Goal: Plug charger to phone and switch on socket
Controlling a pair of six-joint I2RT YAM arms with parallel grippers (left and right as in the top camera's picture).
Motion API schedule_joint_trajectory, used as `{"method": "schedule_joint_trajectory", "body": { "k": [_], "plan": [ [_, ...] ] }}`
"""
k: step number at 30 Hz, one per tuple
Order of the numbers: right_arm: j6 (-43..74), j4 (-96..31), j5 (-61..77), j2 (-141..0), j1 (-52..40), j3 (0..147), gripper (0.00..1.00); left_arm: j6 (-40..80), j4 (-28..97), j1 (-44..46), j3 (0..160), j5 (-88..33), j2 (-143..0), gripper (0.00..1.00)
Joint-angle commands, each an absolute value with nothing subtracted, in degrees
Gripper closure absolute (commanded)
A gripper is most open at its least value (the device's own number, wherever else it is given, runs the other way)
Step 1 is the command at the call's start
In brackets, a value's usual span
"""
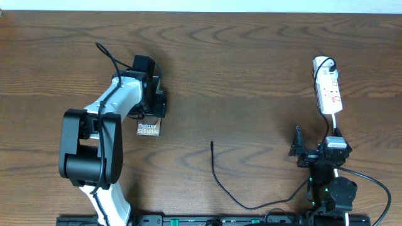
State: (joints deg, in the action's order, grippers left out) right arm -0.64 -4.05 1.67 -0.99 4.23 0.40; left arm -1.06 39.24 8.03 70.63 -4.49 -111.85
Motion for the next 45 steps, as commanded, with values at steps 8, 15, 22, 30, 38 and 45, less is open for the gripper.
{"method": "schedule_joint_trajectory", "body": {
  "k": [8, 15, 22, 30, 38, 45],
  "plan": [
    [-0.69, -4.29, 1.43, -0.71, 3.70, 0.32, 0.01, 0.10, 40.80, 8.08, 69.69, -11.38, -111.09, 0.93],
    [-0.69, -4.29, 1.43, -0.71, 3.70, 0.32, 0.01, 0.10, 42.37, 8.08, 69.73, -11.40, -109.60, 0.93],
    [-0.69, -4.29, 1.43, -0.71, 3.70, 0.32, 0.01, 0.08, 43.64, 8.05, 70.06, -14.44, -107.77, 0.93],
    [-0.69, -4.29, 1.43, -0.71, 3.70, 0.32, 0.01, 0.08, 43.64, 8.05, 70.54, -20.34, -106.50, 0.92],
    [-0.69, -4.29, 1.43, -0.71, 3.70, 0.32, 0.01, 0.08, 43.62, 8.05, 70.63, -29.43, -104.92, 0.93],
    [-0.69, -4.29, 1.43, -0.71, 3.70, 0.32, 0.01, 2.63, 43.27, 8.05, 70.65, -38.89, -104.77, 0.93]
  ]
}}
